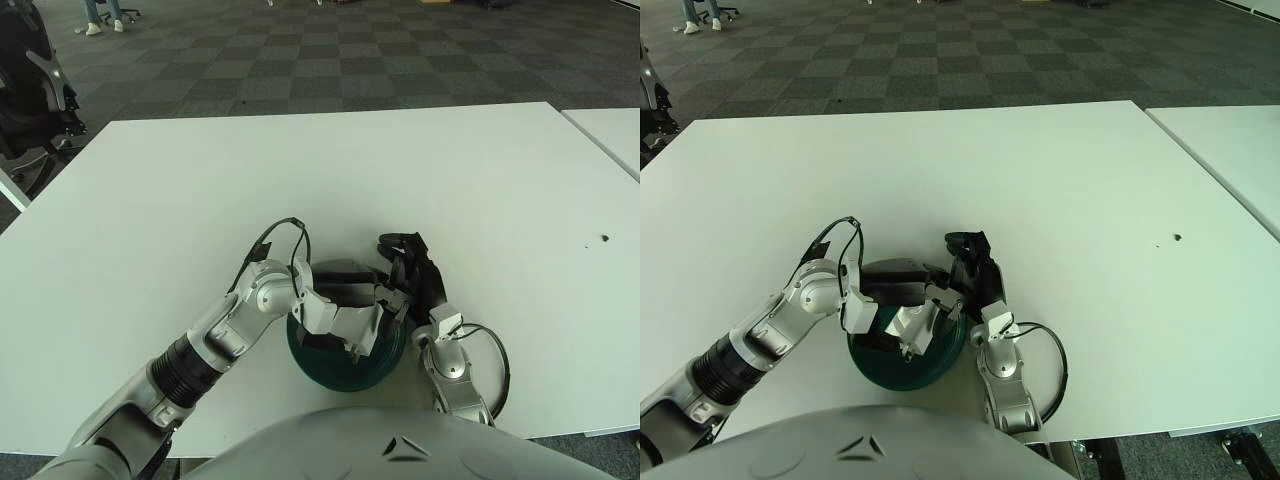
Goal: Put the charger into the plate.
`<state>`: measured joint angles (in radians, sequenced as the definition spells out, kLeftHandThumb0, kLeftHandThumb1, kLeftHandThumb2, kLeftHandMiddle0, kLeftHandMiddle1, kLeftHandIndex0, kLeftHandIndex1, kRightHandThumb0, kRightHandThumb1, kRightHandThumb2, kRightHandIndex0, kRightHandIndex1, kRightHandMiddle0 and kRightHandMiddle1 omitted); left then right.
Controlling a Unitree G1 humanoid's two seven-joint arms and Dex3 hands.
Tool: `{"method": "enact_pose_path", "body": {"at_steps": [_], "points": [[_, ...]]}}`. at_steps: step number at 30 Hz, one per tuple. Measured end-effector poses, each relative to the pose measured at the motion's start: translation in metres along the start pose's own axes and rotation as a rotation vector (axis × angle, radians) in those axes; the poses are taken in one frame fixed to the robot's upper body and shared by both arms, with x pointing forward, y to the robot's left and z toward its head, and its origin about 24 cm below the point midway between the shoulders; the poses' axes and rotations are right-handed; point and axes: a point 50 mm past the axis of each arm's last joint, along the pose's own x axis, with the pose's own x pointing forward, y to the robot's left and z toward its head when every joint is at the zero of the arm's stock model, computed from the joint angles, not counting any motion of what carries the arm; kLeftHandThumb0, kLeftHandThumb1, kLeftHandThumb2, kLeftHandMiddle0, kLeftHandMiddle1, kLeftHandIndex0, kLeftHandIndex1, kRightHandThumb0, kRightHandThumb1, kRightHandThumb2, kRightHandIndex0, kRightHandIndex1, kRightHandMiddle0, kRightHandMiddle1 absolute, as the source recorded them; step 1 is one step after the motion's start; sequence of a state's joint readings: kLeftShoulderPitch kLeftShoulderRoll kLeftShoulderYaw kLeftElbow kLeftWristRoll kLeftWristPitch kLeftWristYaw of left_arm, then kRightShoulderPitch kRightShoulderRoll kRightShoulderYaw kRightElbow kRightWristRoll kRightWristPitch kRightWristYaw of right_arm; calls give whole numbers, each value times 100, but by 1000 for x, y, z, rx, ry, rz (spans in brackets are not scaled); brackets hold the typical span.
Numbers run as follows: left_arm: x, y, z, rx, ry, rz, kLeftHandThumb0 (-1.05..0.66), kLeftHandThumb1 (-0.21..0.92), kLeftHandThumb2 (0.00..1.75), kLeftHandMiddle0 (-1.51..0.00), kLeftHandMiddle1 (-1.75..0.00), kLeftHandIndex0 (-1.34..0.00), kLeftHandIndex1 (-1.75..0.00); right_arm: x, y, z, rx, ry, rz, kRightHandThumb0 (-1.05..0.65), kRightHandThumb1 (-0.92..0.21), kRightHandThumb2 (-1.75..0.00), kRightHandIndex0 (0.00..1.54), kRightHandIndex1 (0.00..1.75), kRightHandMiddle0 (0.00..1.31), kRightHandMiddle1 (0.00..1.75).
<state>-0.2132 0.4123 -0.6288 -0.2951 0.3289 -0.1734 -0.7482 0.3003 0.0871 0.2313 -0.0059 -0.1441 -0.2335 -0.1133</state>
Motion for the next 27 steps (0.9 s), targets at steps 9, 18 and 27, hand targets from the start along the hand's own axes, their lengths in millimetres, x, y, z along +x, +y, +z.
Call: {"method": "enact_pose_path", "body": {"at_steps": [9,18,27], "points": [[-4,3,2,67,28,-62,-19,61,90,-32,-171,-38,-169,16,4,-6,-42,-3,7,-66,-92,-97,44,43,12,103],[-6,5,1,118,54,-112,-81,87,37,-29,-136,-13,-154,23,1,-12,-24,9,10,-68,-92,-89,41,41,7,99],[-7,9,4,171,57,-142,-88,92,48,-31,-85,-4,-131,27,-1,-13,-27,22,25,-73,-92,-84,44,42,9,101]]}}
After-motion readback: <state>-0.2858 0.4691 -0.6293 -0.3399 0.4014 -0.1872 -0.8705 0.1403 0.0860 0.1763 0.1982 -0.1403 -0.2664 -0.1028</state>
